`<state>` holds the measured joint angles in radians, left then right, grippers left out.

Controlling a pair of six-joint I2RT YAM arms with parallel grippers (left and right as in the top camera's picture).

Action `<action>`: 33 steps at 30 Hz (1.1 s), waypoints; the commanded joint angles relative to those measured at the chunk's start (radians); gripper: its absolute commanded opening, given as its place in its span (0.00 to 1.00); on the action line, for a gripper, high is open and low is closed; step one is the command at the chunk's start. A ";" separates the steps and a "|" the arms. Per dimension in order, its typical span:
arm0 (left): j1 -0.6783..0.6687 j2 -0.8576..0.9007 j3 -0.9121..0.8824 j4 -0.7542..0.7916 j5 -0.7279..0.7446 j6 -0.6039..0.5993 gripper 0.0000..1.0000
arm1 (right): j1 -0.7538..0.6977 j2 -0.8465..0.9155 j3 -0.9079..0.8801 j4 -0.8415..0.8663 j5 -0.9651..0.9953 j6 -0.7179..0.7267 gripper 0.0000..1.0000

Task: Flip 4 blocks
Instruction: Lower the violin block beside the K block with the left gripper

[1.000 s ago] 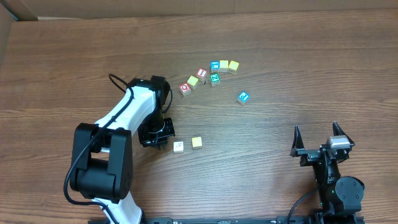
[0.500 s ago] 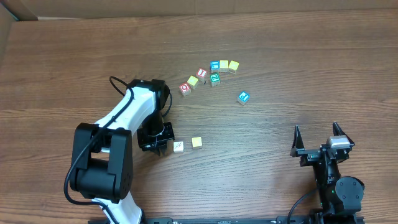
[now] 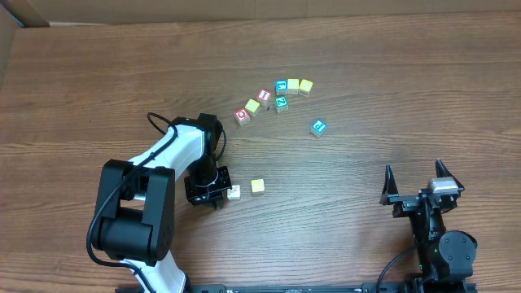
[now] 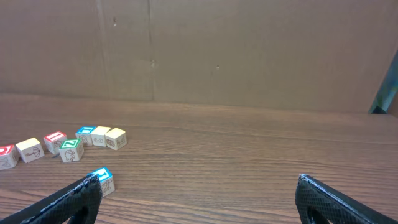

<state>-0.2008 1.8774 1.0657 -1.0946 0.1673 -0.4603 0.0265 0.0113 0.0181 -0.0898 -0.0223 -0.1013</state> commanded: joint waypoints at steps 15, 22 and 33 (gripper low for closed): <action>-0.003 -0.015 -0.008 0.011 0.122 0.023 0.04 | -0.005 -0.008 -0.010 0.006 -0.002 0.000 1.00; -0.003 -0.015 -0.008 0.011 0.100 0.066 0.04 | -0.005 -0.008 -0.010 0.006 -0.002 0.000 1.00; -0.002 -0.015 -0.008 0.024 0.008 0.063 0.04 | -0.005 -0.008 -0.010 0.006 -0.002 0.000 1.00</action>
<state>-0.2008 1.8774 1.0657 -1.0760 0.2237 -0.4141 0.0265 0.0109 0.0181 -0.0902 -0.0223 -0.1013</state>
